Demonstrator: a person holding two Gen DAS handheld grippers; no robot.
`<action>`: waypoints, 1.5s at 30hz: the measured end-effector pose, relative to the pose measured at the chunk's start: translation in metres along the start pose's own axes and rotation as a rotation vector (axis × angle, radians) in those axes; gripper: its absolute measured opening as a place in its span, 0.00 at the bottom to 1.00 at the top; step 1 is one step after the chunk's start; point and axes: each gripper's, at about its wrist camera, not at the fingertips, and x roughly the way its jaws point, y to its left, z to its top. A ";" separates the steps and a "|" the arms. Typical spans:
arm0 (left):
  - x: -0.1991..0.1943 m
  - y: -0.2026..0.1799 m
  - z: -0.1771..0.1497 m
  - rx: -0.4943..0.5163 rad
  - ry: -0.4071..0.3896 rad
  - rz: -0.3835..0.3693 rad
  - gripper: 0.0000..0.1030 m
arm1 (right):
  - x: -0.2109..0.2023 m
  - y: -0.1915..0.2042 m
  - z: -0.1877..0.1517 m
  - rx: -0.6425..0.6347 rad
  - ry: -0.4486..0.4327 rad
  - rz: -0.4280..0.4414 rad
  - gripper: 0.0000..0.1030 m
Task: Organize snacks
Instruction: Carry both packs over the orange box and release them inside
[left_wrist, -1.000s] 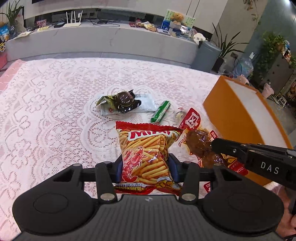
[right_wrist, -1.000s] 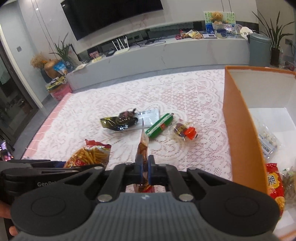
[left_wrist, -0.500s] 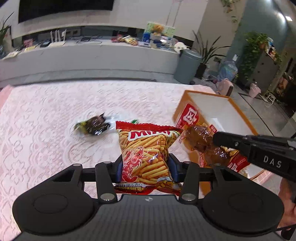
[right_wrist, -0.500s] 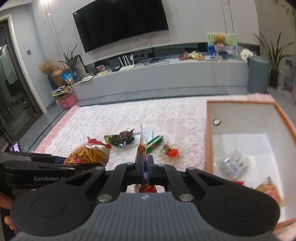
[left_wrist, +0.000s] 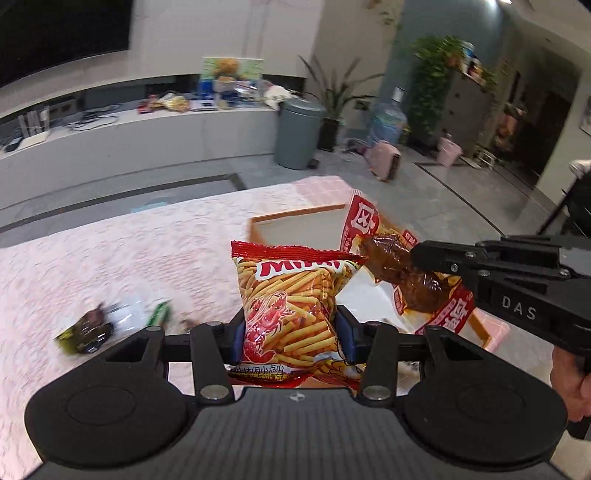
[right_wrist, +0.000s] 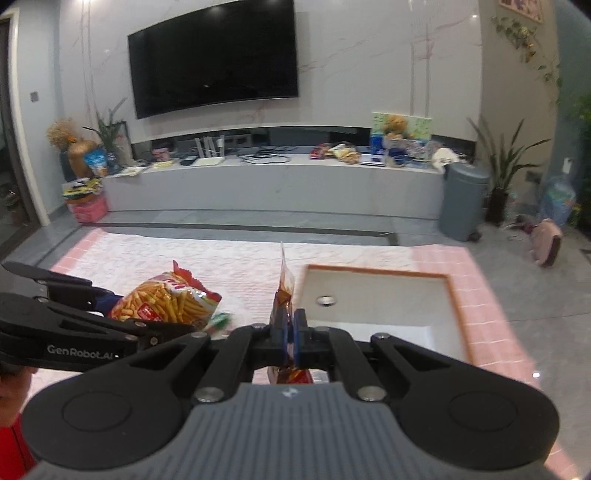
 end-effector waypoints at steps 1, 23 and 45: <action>0.007 -0.006 0.003 0.014 0.008 -0.009 0.51 | 0.001 -0.007 0.001 -0.004 0.008 -0.017 0.00; 0.170 -0.068 0.007 0.372 0.260 -0.039 0.51 | 0.100 -0.094 -0.056 -0.206 0.289 -0.173 0.00; 0.194 -0.076 -0.006 0.484 0.380 0.008 0.59 | 0.135 -0.096 -0.062 -0.160 0.447 -0.061 0.08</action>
